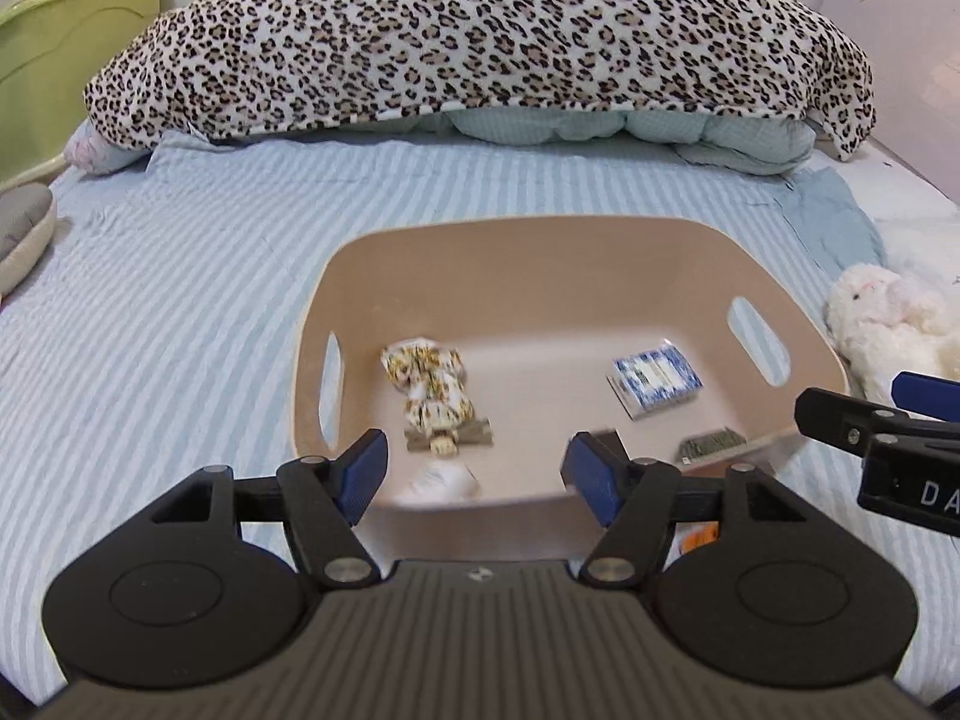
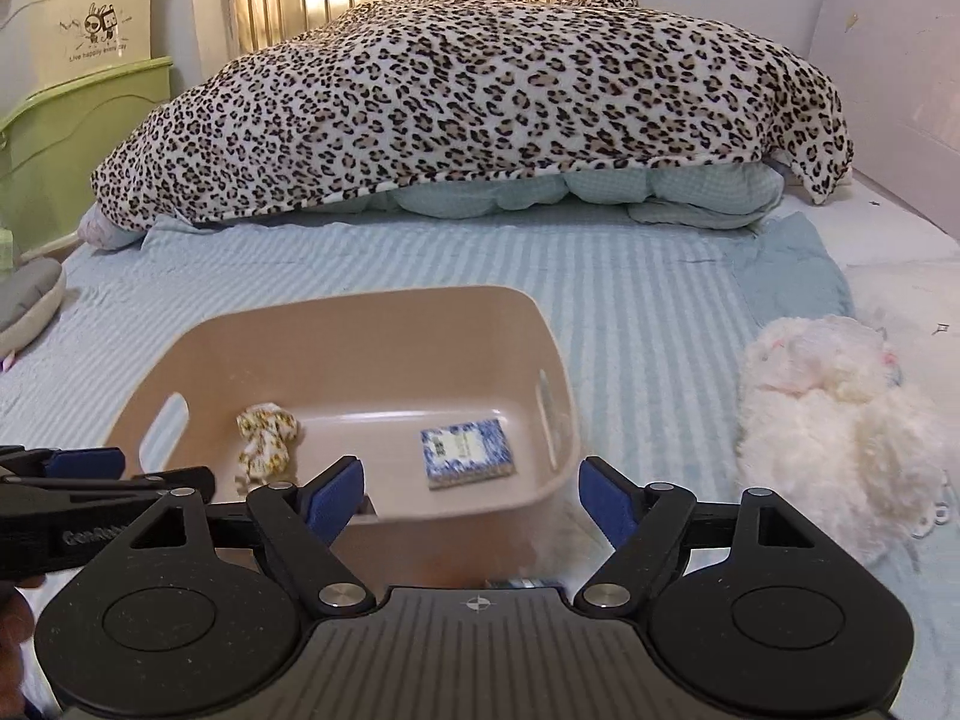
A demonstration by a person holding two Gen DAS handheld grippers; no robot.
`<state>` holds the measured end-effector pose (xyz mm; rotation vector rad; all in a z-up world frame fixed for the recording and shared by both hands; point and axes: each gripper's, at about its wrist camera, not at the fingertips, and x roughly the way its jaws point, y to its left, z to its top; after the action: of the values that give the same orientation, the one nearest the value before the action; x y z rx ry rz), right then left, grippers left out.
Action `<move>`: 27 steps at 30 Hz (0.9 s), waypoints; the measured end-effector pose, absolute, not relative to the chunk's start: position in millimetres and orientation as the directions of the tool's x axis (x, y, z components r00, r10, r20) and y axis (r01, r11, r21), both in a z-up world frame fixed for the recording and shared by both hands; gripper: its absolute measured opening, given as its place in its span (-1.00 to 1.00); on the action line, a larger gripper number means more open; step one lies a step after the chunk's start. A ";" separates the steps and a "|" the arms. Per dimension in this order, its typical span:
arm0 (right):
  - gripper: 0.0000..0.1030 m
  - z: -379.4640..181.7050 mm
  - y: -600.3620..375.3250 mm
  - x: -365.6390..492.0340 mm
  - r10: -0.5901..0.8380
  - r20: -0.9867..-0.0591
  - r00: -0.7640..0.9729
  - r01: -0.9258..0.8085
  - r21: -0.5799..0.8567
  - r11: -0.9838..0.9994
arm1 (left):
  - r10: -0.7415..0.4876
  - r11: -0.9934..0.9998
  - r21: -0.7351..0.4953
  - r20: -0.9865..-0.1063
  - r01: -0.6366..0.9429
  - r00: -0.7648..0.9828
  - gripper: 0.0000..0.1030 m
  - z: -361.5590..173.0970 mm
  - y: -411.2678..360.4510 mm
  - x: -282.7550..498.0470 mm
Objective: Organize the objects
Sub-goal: 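Grasp the orange silicone item with the left tool while the right tool grasps the navy star box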
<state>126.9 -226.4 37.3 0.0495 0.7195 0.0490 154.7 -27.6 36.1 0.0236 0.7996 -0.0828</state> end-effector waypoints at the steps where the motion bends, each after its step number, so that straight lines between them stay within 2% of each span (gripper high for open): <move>1: 0.58 37.3 -228.1 123.7 0.060 -0.662 0.747 -0.029 0.057 0.998 | -0.063 0.997 -0.008 -0.715 0.082 0.696 0.34 36.5 -27.2 150.5; 10: 0.58 29.7 -242.5 99.0 0.021 -0.702 0.712 -0.028 0.001 1.000 | -0.078 0.993 0.008 -0.728 0.122 0.681 0.34 35.4 -36.3 120.5; 19: 0.58 2.9 -262.5 95.4 -0.021 -0.756 0.654 0.001 -0.027 1.000 | -0.041 0.986 0.070 -0.779 0.151 0.626 0.34 3.2 -53.2 119.5; 27: 0.57 -17.6 -276.4 101.7 -0.040 -0.790 0.611 0.017 -0.037 0.999 | -0.101 0.986 -0.007 -0.817 0.165 0.568 0.34 -13.3 -67.9 127.4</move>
<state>101.7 -276.4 -17.6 -0.0269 0.9127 -0.0328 127.4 -67.9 -13.3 0.0724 0.9538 -0.1566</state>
